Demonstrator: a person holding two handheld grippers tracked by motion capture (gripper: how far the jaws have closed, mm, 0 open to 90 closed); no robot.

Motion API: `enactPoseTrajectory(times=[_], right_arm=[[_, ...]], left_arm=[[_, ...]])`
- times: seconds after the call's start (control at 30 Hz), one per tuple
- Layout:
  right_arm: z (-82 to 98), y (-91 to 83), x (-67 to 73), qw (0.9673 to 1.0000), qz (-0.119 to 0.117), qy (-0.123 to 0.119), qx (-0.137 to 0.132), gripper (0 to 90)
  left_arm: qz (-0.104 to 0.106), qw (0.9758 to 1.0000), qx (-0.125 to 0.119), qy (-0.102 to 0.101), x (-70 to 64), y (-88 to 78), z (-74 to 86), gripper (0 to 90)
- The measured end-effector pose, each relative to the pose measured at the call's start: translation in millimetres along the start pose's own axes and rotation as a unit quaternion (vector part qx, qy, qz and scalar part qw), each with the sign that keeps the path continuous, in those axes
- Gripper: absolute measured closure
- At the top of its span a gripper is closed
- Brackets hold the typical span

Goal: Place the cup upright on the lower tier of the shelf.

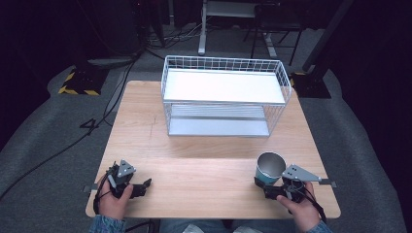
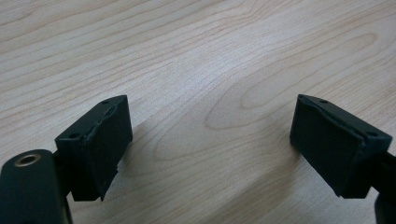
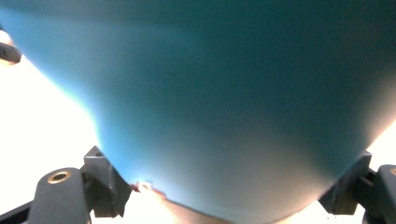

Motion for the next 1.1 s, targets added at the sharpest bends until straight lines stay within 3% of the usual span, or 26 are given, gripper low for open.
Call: enactPoseTrajectory(times=[0.63, 1.1], right_arm=[[-48.1, 40.4, -16.4, 0.9996, -0.009, 0.010, -0.027, 21.4], [-64.5, 81.0, -27.6, 0.9997, -0.003, 0.012, -0.021, 21.4]], left_arm=[[0.000, 1.0000, 0.000, 0.000, -0.1, 0.1, 0.0, 13.6], [0.001, 1.0000, 0.001, 0.000, -0.2, -0.1, 0.1, 13.6]])
Point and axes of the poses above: each handheld gripper's, and its own axes: y roughly forward along the jaws, z roughly out of its underside, x roughly to its left, the point moved 10 cm from there along y, roughly forward along the jaws, and after that the axes turned 9 degrees about -y, right-handed, at the moved point
